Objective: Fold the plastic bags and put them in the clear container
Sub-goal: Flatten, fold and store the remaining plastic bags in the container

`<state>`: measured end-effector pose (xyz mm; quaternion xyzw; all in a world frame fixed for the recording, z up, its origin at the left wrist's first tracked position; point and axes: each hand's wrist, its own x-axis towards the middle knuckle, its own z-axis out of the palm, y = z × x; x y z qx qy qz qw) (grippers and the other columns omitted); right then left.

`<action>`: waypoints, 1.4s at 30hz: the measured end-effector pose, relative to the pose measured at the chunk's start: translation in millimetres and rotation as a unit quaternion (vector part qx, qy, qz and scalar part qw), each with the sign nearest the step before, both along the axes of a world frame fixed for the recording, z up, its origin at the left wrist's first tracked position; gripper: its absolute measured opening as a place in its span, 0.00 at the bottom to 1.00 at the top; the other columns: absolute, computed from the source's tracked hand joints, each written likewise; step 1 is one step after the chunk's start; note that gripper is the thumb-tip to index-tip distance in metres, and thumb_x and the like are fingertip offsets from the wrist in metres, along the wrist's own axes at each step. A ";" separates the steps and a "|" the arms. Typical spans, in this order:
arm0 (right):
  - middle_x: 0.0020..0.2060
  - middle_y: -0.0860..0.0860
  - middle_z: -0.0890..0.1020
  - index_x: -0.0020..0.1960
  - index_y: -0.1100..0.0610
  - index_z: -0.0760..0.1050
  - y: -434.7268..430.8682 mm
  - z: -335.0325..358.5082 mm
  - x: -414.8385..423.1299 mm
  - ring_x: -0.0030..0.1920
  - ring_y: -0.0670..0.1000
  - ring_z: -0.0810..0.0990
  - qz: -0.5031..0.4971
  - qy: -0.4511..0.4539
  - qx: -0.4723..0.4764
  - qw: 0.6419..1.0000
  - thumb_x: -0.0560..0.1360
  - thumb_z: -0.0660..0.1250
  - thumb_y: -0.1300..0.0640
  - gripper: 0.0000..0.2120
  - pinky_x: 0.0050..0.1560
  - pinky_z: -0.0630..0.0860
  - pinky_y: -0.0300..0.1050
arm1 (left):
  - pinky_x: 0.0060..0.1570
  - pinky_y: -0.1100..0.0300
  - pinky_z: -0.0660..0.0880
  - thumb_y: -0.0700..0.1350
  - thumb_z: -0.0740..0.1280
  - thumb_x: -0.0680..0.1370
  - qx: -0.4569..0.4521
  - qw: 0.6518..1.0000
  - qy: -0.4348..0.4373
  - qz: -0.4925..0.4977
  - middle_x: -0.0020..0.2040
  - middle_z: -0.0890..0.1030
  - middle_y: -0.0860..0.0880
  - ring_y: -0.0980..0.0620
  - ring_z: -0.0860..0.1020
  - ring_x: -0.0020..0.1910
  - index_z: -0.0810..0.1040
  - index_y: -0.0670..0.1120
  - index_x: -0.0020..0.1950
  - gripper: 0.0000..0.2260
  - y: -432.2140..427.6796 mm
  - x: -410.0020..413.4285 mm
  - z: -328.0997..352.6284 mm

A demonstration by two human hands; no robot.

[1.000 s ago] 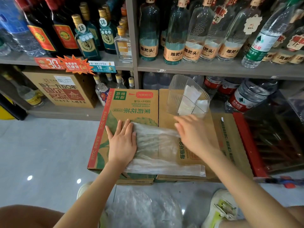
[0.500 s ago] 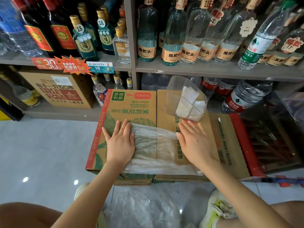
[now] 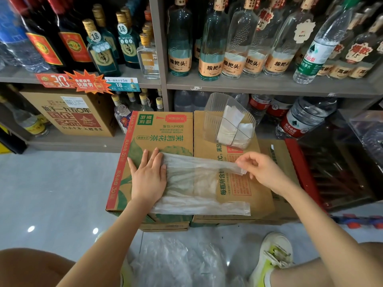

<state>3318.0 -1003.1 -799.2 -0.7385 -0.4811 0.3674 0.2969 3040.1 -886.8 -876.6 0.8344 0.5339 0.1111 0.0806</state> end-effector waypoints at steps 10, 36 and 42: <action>0.55 0.47 0.77 0.57 0.53 0.76 19.4 8.8 -5.2 0.53 0.48 0.76 0.113 -0.312 -0.062 0.941 0.76 0.64 0.64 0.12 0.52 0.72 0.41 | 0.70 0.34 0.37 0.56 0.38 0.79 0.002 0.999 0.036 -0.006 0.76 0.65 0.50 0.43 0.57 0.77 0.67 0.47 0.74 0.31 -2.3 0.7 3.2; 0.76 0.47 0.43 0.75 0.46 0.40 7.7 -31.9 -52.5 0.76 0.49 0.39 0.140 -0.374 0.030 0.916 0.71 0.23 0.32 0.36 0.76 0.37 0.51 | 0.72 0.42 0.32 0.57 0.44 0.83 -0.120 0.990 -0.045 0.060 0.80 0.45 0.51 0.48 0.41 0.78 0.47 0.53 0.79 0.25 10.7 -11.6 12.7; 0.68 0.49 0.73 0.65 0.51 0.75 -21.5 -48.1 -90.2 0.69 0.50 0.70 0.266 -0.303 0.220 0.888 0.72 0.61 0.35 0.28 0.72 0.59 0.55 | 0.73 0.49 0.50 0.62 0.55 0.76 -0.127 0.971 -0.204 0.017 0.77 0.60 0.52 0.50 0.54 0.77 0.73 0.57 0.69 0.24 -0.9 -46.8 39.4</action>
